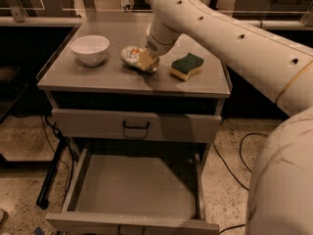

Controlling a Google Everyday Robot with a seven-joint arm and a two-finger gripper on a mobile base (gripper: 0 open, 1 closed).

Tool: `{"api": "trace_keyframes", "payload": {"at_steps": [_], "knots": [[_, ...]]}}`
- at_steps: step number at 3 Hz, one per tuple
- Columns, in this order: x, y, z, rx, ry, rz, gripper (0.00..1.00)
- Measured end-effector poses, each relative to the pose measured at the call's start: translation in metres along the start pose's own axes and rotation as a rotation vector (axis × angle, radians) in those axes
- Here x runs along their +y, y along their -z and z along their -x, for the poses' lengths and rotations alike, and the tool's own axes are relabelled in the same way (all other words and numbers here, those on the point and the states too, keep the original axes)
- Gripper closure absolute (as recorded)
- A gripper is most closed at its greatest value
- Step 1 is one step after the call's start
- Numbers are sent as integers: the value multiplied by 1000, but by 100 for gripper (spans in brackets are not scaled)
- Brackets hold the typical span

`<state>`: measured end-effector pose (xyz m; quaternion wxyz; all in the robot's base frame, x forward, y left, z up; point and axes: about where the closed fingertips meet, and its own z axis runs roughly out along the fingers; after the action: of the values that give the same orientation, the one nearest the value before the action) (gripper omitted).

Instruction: Pick 7up can from middle drawer and place on counter

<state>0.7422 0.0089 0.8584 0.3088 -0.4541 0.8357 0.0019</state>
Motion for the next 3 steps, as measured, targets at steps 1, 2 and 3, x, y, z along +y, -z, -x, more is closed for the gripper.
{"api": "trace_keyframes", "payload": {"at_steps": [1,2,3], "knots": [[0,0,0,0,0,0,34],[0,0,0,0,0,0,13],[0,0,0,0,0,0,0]]}}
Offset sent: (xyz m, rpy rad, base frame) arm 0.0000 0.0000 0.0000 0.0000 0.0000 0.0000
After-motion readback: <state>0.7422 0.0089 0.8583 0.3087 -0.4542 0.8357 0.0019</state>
